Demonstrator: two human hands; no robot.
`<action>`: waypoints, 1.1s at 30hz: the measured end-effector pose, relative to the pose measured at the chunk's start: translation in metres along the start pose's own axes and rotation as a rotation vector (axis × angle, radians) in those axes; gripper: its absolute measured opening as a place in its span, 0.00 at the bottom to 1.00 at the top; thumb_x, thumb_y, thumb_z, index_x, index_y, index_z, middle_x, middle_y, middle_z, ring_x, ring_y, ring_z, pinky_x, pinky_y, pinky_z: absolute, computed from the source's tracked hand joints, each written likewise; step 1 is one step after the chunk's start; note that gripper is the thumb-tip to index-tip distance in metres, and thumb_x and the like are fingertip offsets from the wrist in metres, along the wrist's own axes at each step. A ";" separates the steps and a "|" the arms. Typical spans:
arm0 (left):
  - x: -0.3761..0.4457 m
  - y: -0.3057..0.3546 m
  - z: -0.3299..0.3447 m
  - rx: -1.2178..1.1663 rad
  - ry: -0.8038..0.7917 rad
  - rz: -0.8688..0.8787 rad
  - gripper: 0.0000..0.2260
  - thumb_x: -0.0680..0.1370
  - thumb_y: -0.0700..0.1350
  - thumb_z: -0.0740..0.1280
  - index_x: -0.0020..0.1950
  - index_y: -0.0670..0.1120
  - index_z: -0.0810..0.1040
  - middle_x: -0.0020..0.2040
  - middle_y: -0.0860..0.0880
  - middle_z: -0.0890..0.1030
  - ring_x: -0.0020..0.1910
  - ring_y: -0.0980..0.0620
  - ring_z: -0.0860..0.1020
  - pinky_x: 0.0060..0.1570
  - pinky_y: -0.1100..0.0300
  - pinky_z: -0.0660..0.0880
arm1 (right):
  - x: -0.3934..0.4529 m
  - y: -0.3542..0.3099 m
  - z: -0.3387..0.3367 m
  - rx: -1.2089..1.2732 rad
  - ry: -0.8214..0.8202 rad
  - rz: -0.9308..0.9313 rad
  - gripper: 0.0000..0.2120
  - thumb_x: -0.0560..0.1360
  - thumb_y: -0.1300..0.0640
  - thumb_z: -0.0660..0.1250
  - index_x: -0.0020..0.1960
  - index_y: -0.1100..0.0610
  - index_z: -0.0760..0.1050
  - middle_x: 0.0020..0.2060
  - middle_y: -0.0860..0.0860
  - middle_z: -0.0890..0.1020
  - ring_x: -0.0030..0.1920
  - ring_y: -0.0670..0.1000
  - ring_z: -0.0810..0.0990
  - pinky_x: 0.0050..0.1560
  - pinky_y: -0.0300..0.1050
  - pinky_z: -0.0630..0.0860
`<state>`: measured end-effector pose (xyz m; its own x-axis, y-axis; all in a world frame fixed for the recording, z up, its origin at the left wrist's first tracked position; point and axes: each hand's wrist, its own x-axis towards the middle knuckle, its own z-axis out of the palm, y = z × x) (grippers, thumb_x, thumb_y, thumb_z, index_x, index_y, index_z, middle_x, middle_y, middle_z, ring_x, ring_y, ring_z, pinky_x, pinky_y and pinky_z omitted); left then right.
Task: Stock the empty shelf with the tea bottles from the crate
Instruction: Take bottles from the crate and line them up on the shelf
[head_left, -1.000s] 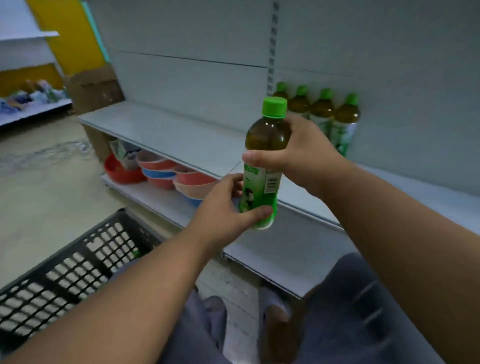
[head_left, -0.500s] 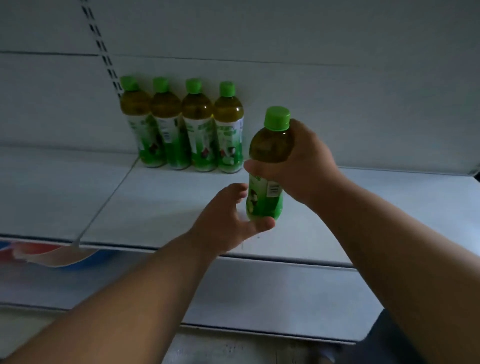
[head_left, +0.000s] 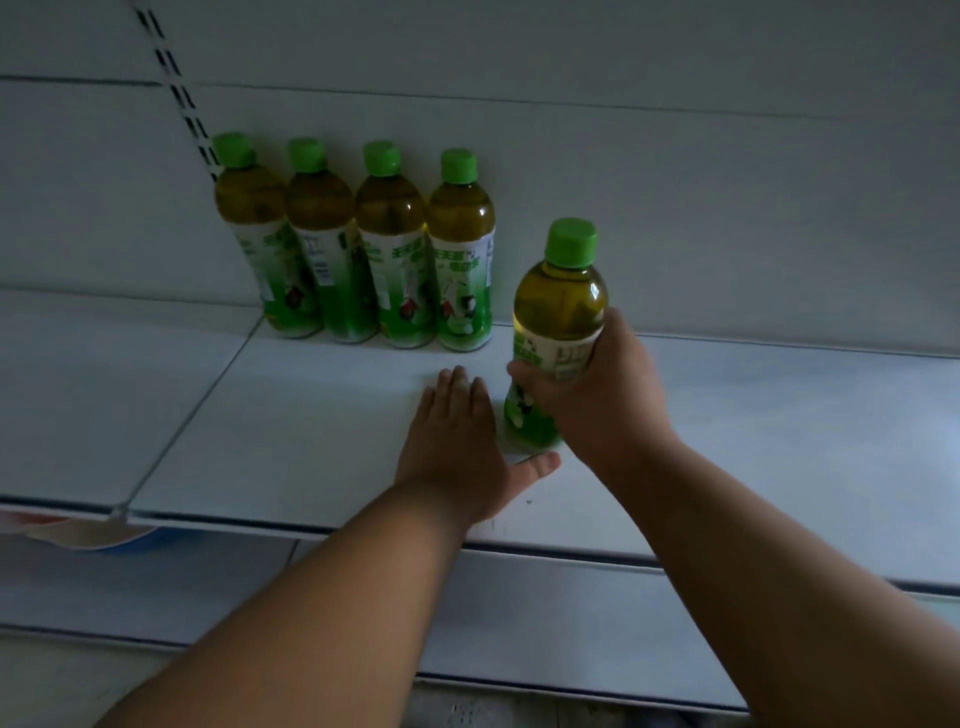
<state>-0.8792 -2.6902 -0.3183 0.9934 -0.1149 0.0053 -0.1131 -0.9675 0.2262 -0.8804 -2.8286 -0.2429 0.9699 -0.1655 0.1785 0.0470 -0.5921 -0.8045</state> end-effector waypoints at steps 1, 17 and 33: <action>-0.001 -0.001 0.000 -0.003 -0.003 -0.002 0.59 0.63 0.80 0.43 0.81 0.39 0.47 0.82 0.39 0.48 0.81 0.44 0.45 0.78 0.48 0.44 | 0.002 -0.001 0.000 -0.005 -0.007 -0.002 0.30 0.64 0.45 0.81 0.59 0.52 0.73 0.51 0.49 0.82 0.51 0.53 0.82 0.50 0.57 0.82; -0.004 0.001 0.008 0.002 0.091 -0.028 0.54 0.71 0.77 0.55 0.81 0.39 0.47 0.82 0.40 0.47 0.81 0.45 0.45 0.77 0.52 0.40 | 0.064 -0.022 0.036 -0.084 -0.020 -0.052 0.27 0.68 0.41 0.77 0.57 0.50 0.67 0.53 0.51 0.81 0.51 0.55 0.82 0.47 0.53 0.82; -0.003 0.002 0.011 -0.023 0.090 -0.026 0.52 0.72 0.76 0.53 0.81 0.41 0.42 0.82 0.41 0.43 0.80 0.46 0.42 0.77 0.52 0.40 | 0.111 -0.014 0.040 -0.010 0.020 -0.008 0.34 0.67 0.48 0.81 0.66 0.54 0.68 0.60 0.52 0.80 0.59 0.54 0.80 0.56 0.53 0.80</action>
<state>-0.8822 -2.6938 -0.3285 0.9940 -0.0680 0.0860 -0.0875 -0.9644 0.2494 -0.7639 -2.8073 -0.2350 0.9646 -0.1762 0.1960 0.0522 -0.6013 -0.7973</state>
